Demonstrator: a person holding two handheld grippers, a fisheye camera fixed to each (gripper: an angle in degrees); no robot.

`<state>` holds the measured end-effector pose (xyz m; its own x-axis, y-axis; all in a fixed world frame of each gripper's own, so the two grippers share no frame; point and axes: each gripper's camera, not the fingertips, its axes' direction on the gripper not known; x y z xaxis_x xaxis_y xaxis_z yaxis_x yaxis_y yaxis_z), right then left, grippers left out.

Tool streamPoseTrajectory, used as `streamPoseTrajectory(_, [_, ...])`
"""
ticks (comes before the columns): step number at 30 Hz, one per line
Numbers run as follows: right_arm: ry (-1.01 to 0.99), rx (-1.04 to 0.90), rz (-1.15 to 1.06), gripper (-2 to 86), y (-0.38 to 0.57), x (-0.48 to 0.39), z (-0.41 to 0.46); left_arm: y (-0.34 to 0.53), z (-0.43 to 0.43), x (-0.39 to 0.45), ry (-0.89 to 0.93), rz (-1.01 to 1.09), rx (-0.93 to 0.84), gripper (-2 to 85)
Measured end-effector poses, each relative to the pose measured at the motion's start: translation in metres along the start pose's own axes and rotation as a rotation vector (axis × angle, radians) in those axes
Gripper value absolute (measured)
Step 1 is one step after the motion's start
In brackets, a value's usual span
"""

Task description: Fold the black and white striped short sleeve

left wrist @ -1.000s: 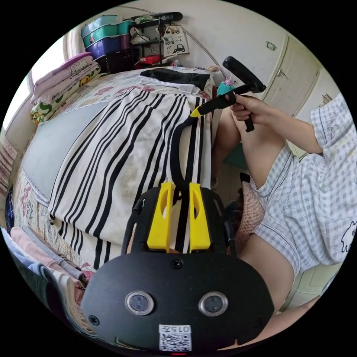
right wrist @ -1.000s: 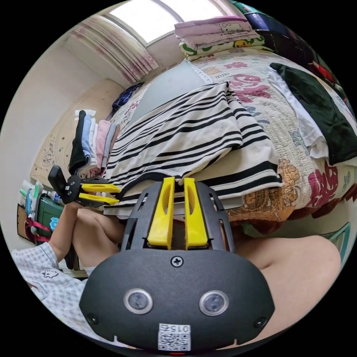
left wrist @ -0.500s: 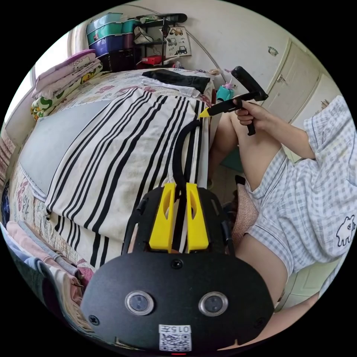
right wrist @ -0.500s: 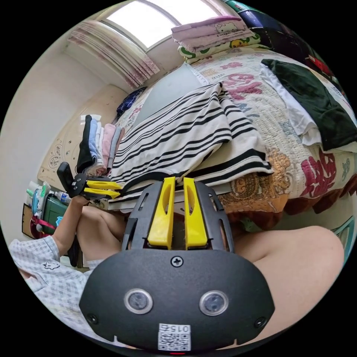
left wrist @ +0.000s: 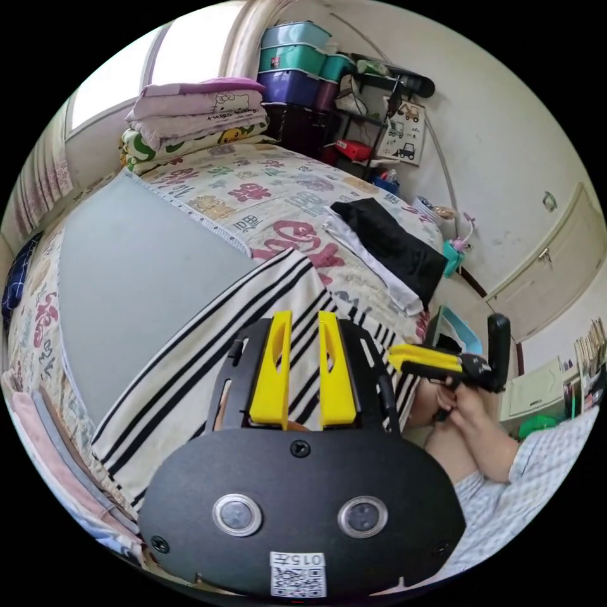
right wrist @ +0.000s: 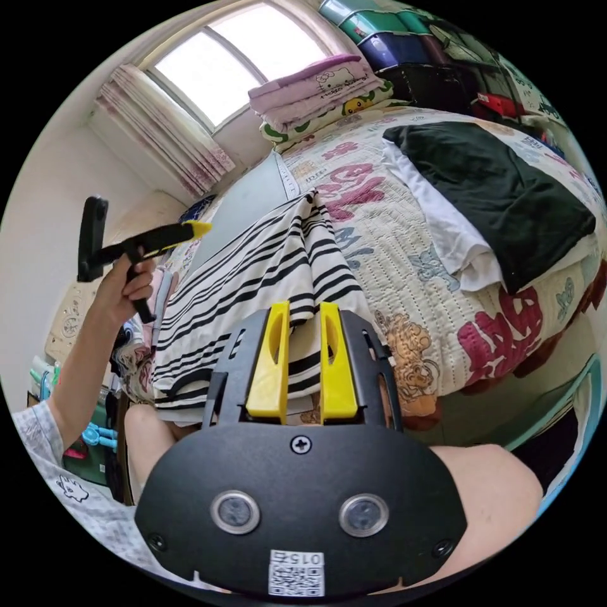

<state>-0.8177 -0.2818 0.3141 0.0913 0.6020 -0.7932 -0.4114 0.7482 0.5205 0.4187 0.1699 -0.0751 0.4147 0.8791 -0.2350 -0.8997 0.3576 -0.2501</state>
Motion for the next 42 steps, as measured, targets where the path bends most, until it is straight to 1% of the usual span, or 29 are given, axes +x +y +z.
streamPoseTrajectory(2, [-0.025, -0.022, 0.007, 6.7, -0.02, -0.013, 0.005, -0.049, 0.031, 0.004, -0.023, -0.073, -0.018, 9.9])
streamPoseTrajectory(5, [-0.037, -0.006, 0.009, 5.0, -0.037, -0.029, -0.003, -0.1, 0.073, 0.012, -0.048, -0.091, -0.055, 10.6])
streamPoseTrajectory(8, [-0.067, 0.001, 0.032, 2.2, -0.049, -0.039, -0.019, -0.134, 0.114, 0.01, -0.012, -0.155, -0.123, 9.7])
streamPoseTrajectory(10, [-0.086, 0.022, 0.042, 1.5, -0.053, -0.046, -0.033, -0.145, 0.135, 0.006, -0.044, -0.183, -0.158, 9.2])
streamPoseTrajectory(13, [-0.036, 0.013, 0.022, 1.1, -0.058, -0.062, -0.043, -0.156, 0.16, 0.005, -0.099, -0.169, -0.22, 8.1])
streamPoseTrajectory(15, [-0.054, 0.006, 0.039, 1.2, -0.067, -0.064, -0.044, -0.158, 0.16, 0.007, -0.126, -0.16, -0.197, 7.3])
streamPoseTrajectory(18, [-0.086, 0.017, 0.045, 2.0, -0.084, -0.07, -0.058, -0.164, 0.158, 0.009, -0.111, -0.139, -0.186, 6.9])
streamPoseTrajectory(21, [0.0, 0.097, 0.03, 4.7, -0.091, -0.079, -0.094, -0.175, 0.143, 0.012, -0.089, -0.122, -0.141, 8.0])
streamPoseTrajectory(23, [0.03, 0.158, 0.083, 8.0, -0.095, -0.072, -0.116, -0.185, 0.131, 0.017, -0.159, -0.084, -0.092, 9.0])
streamPoseTrajectory(24, [0.027, 0.159, 0.1, 8.5, -0.097, -0.068, -0.117, -0.187, 0.13, 0.018, -0.176, -0.071, -0.093, 9.4])
streamPoseTrajectory(25, [0.015, 0.137, 0.129, 9.5, -0.101, -0.062, -0.115, -0.192, 0.133, 0.02, -0.192, -0.05, -0.114, 10.2])
streamPoseTrajectory(28, [-0.021, 0.032, 0.208, 10.8, -0.112, -0.045, -0.095, -0.202, 0.152, 0.024, -0.151, -0.032, -0.231, 12.2])
streamPoseTrajectory(29, [-0.049, 0.024, 0.228, 10.9, -0.113, -0.04, -0.093, -0.203, 0.159, 0.028, -0.148, -0.019, -0.252, 12.3])
streamPoseTrajectory(32, [-0.14, 0.038, 0.286, 10.9, -0.113, -0.026, -0.104, -0.204, 0.172, 0.041, -0.2, 0.039, -0.268, 11.3])
streamPoseTrajectory(37, [-0.087, 0.036, 0.227, 11.0, -0.109, -0.027, -0.115, -0.205, 0.181, 0.045, -0.212, 0.048, -0.278, 9.5])
streamPoseTrajectory(42, [-0.105, 0.03, 0.222, 9.2, -0.095, -0.005, -0.127, -0.193, 0.188, 0.042, -0.197, 0.032, -0.263, 7.8])
